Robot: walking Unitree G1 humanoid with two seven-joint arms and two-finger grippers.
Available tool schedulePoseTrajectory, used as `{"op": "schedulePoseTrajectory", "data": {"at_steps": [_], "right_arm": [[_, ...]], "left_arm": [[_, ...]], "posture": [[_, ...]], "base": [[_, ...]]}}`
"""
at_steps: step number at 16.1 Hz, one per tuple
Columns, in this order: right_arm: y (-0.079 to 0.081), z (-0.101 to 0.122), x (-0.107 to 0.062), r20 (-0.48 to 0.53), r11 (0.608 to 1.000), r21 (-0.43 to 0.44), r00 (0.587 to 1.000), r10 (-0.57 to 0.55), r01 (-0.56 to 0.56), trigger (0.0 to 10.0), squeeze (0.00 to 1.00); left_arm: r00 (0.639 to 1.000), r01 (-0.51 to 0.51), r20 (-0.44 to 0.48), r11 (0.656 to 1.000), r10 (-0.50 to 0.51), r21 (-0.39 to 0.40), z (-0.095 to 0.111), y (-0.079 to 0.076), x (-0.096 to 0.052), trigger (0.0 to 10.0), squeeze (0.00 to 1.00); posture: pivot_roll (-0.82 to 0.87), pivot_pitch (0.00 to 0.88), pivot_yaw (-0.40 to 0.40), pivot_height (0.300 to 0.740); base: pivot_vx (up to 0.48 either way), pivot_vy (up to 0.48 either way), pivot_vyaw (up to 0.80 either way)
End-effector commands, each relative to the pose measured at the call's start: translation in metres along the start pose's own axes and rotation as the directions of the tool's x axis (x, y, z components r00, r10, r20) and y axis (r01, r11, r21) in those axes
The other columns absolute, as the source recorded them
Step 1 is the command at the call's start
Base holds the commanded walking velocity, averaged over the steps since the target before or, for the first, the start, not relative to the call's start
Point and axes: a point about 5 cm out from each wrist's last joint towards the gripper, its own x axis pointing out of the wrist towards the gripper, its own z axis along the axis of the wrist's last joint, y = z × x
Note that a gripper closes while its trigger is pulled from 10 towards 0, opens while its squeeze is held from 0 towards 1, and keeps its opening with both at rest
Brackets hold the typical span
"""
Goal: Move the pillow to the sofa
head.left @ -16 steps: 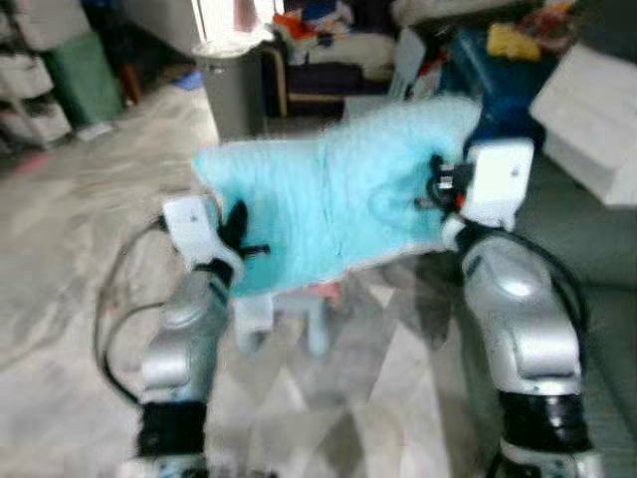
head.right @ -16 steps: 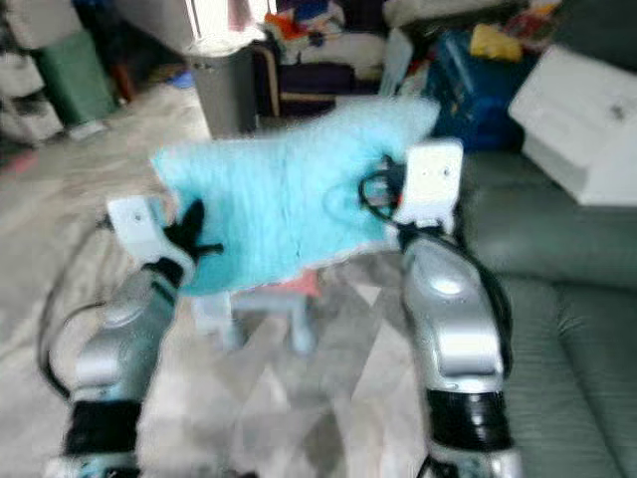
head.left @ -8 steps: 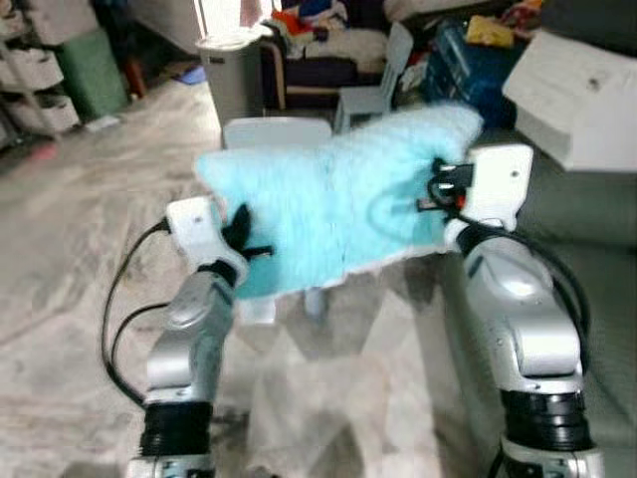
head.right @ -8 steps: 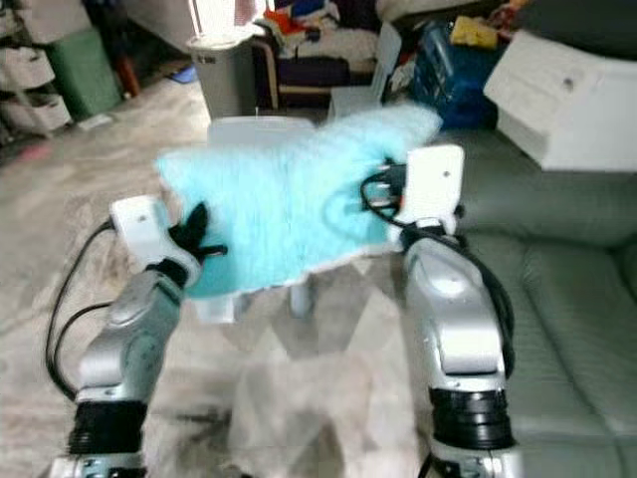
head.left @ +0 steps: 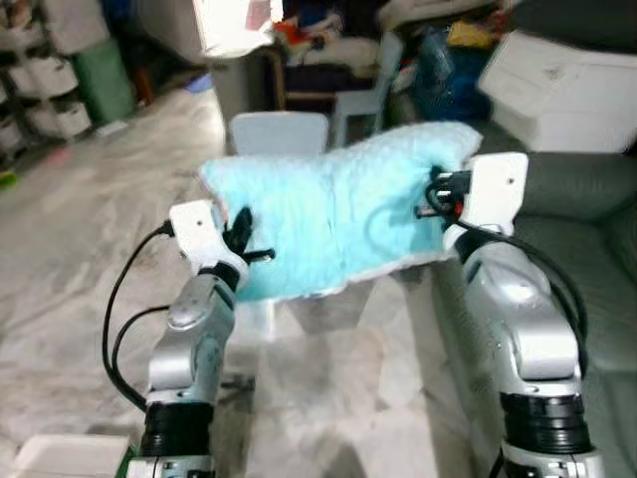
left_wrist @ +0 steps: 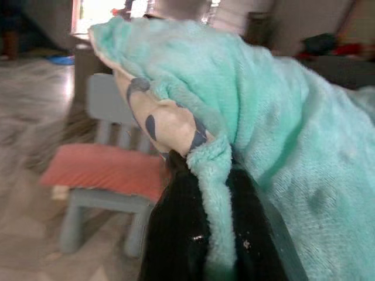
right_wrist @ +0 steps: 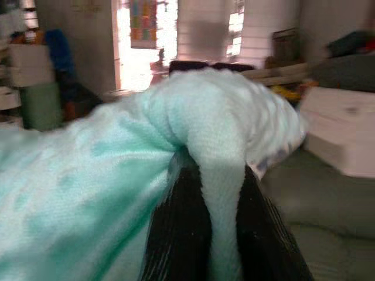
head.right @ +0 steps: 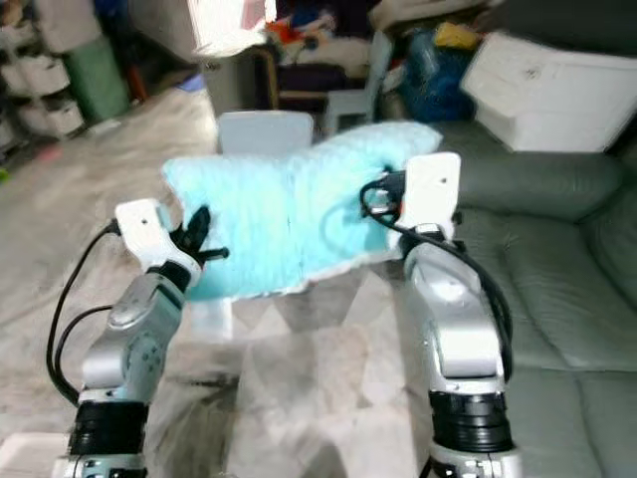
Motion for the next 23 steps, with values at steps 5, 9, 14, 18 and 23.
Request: {"op": "schedulePoseTrajectory", "data": {"at_steps": [5,9,14,18,23], "right_arm": [[0.005,0.008,0.003,0.023,1.000,-0.010,1.000,0.021,-0.021,10.0,0.00],[0.004,0.007,0.003,0.019,1.000,-0.006,1.000,0.015,-0.015,10.0,0.00],[0.003,0.007,0.003,0.012,1.000,-0.003,1.000,0.012,-0.012,10.0,0.00],[0.002,0.001,0.001,-0.016,1.000,-0.007,1.000,0.010,-0.010,10.0,0.00],[-0.002,-0.013,-0.005,-0.071,1.000,0.012,0.997,-0.009,0.009,10.0,0.00]], "left_arm": [[1.000,0.000,0.020,1.000,0.000,0.009,0.005,0.000,0.004,10.0,0.00],[1.000,-0.004,0.015,1.000,0.003,0.006,0.004,0.003,0.004,10.0,0.00],[0.999,-0.039,0.030,0.999,0.038,0.036,0.008,0.012,0.007,10.0,0.00],[0.997,-0.075,0.024,0.991,0.073,0.113,0.011,0.025,0.013,10.0,0.00],[0.997,-0.070,-0.033,0.992,0.073,0.104,0.005,0.035,0.016,10.0,0.00]], "posture": [[-0.11,0.000,0.006,0.740],[-0.11,0.000,0.006,0.740],[-0.11,0.000,0.006,0.740],[-0.12,0.000,0.006,0.740],[-0.13,0.000,0.014,0.740]], "base": [[0.000,0.000,-0.16],[0.000,0.000,-0.78],[0.000,0.000,-0.78],[0.000,0.000,-0.77],[0.000,0.000,-0.77]]}}
